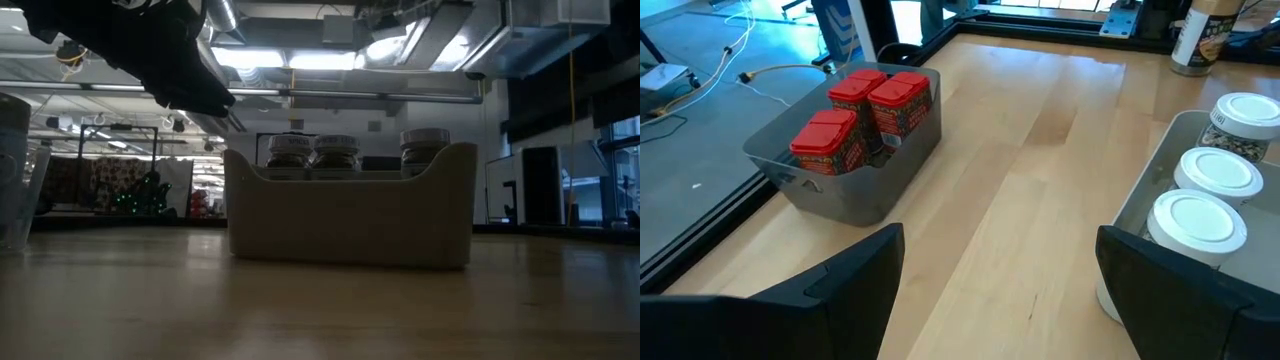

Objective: Sort spices by type
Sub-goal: Put the brown seasoning bottle into the transparent bin

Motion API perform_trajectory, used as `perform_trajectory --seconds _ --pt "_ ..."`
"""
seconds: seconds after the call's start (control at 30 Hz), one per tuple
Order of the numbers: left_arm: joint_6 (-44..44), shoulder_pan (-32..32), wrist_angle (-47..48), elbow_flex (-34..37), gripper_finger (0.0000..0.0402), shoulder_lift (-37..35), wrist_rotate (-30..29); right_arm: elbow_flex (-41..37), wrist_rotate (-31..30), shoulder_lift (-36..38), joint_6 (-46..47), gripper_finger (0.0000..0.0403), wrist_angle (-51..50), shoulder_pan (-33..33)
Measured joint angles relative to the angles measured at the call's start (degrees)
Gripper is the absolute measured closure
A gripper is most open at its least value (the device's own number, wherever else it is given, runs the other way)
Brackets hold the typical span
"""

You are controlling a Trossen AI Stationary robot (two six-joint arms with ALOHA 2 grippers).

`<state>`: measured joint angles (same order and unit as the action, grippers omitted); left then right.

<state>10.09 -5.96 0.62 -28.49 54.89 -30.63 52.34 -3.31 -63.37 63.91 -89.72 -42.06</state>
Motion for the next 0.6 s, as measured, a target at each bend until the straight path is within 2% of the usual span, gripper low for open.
perform_trajectory --seconds 0.33,0.6 --pt "0.00 0.00 0.00 0.00 0.0090 0.00 0.00 -0.34 0.94 -0.11 -0.78 0.0034 3.09 0.02" --pt "0.00 0.00 -0.02 0.00 0.0090 0.00 0.00 -5.93 3.75 -0.28 -1.00 0.0035 8.16 0.04"
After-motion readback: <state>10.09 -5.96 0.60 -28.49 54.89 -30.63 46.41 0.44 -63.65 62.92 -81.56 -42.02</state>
